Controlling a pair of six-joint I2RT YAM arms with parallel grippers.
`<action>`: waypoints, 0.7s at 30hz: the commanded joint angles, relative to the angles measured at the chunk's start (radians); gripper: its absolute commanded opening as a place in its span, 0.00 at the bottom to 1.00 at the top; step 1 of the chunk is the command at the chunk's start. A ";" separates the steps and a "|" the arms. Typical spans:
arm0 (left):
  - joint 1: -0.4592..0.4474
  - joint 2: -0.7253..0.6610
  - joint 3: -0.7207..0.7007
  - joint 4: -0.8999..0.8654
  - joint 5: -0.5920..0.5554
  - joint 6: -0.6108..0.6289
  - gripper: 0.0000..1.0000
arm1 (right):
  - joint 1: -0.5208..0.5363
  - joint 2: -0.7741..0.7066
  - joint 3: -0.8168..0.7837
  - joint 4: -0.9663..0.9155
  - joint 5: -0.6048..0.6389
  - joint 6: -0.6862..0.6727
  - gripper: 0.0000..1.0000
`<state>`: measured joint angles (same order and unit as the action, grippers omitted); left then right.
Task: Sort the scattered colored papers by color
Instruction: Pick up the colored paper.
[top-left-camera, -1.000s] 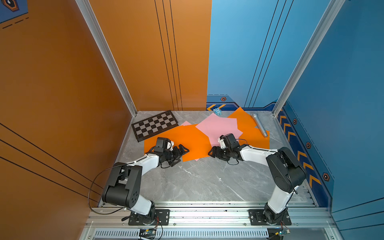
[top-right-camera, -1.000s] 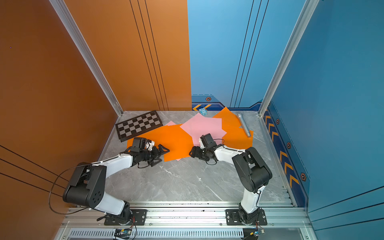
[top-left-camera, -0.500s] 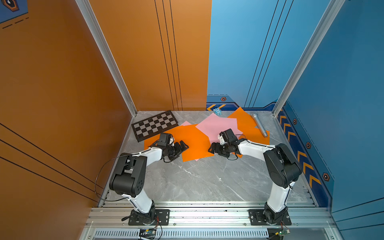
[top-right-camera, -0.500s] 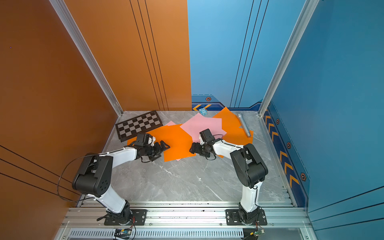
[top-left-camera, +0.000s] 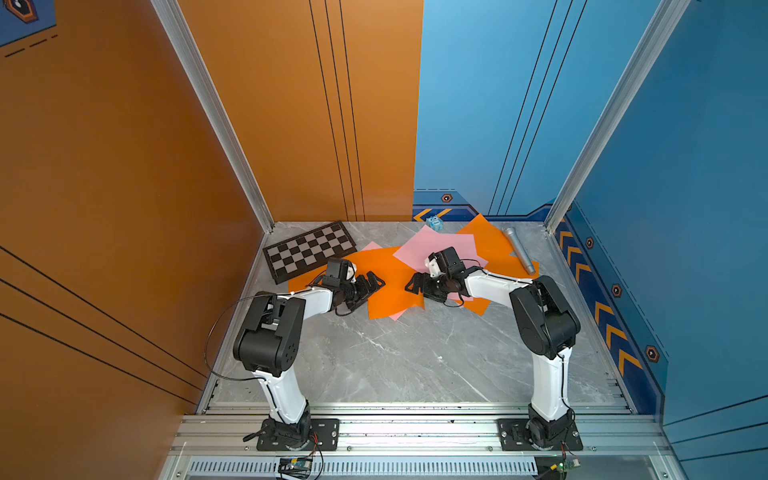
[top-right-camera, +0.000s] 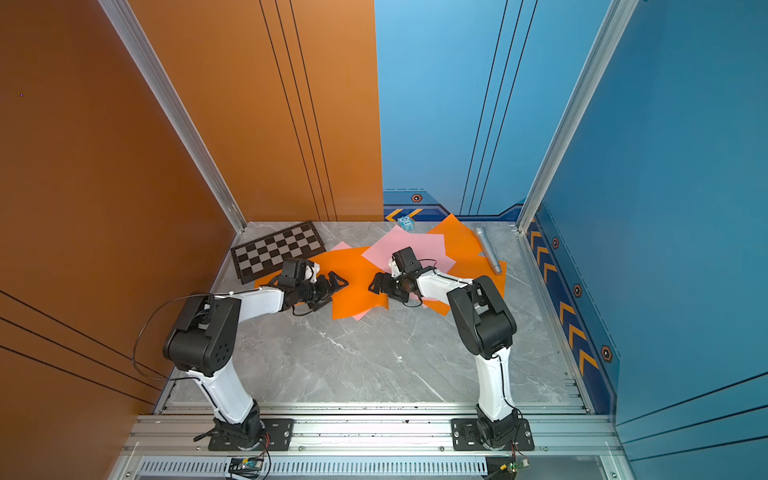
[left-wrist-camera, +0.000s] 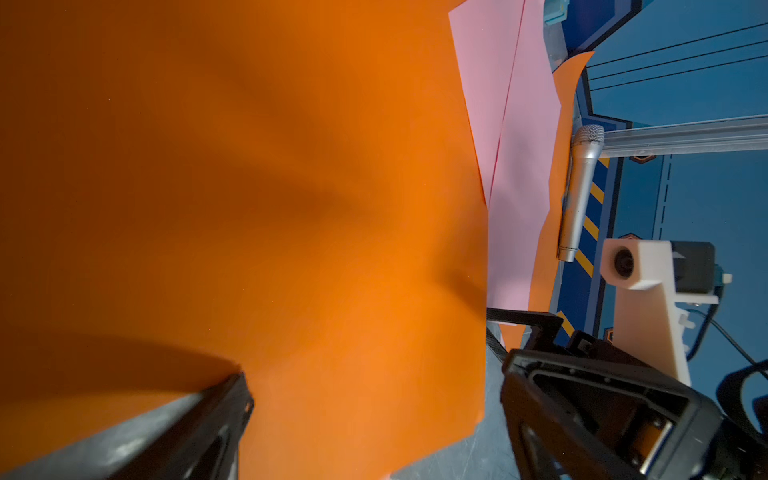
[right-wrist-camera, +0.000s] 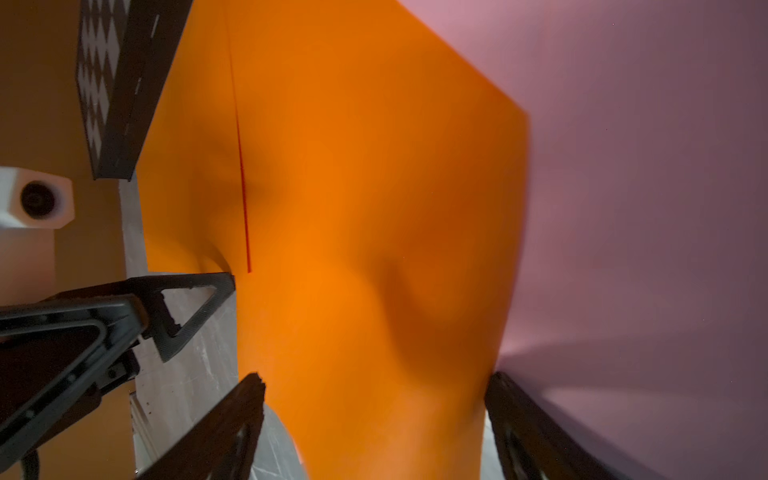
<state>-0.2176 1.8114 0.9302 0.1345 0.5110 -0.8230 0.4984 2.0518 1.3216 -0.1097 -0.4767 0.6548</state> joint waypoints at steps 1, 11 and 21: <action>-0.021 0.083 -0.050 -0.156 0.010 -0.032 0.98 | 0.025 0.080 -0.044 -0.035 -0.039 0.056 0.86; -0.029 0.043 -0.057 -0.156 0.062 -0.028 1.00 | -0.021 -0.020 -0.204 0.244 -0.163 0.200 0.81; -0.039 -0.006 -0.072 -0.156 0.073 -0.034 0.99 | -0.030 -0.080 -0.202 0.155 -0.149 0.143 0.40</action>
<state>-0.2485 1.7920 0.9062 0.1181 0.5991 -0.8421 0.4744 2.0216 1.1347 0.1127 -0.6331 0.8192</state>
